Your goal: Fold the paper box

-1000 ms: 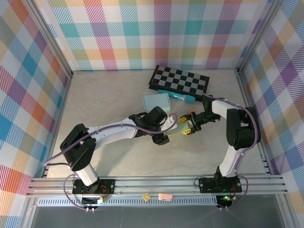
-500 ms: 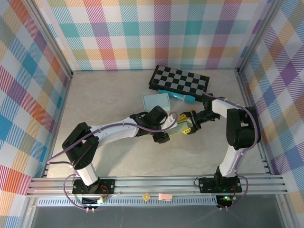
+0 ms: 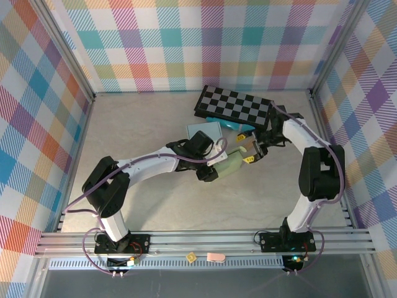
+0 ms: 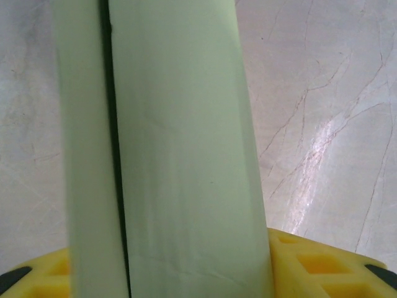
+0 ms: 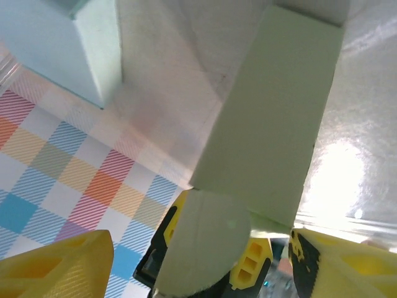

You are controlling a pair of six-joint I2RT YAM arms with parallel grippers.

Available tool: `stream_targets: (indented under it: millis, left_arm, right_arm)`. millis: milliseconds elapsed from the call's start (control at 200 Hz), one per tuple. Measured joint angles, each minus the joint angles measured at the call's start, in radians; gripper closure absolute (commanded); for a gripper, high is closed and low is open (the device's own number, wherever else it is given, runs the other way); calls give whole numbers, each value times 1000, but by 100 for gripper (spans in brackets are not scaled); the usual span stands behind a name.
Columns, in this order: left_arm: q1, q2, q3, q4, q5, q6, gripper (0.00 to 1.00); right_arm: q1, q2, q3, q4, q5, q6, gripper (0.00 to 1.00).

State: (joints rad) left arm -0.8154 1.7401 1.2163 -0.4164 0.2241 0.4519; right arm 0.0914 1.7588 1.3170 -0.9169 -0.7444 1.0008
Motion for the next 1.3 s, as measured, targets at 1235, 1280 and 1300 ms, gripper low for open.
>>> stream_targets:
  millis: [1235, 1280, 1300]
  left_arm:
    - [149, 21, 71, -235, 89, 247, 51]
    - [151, 21, 71, -238, 93, 250, 51]
    - [151, 21, 71, -238, 94, 253, 51]
  right_arm:
    - [321, -256, -61, 122, 601, -1131, 57]
    - [323, -239, -48, 120, 596, -1138, 58]
    - [323, -233, -43, 119, 594, -1139, 58]
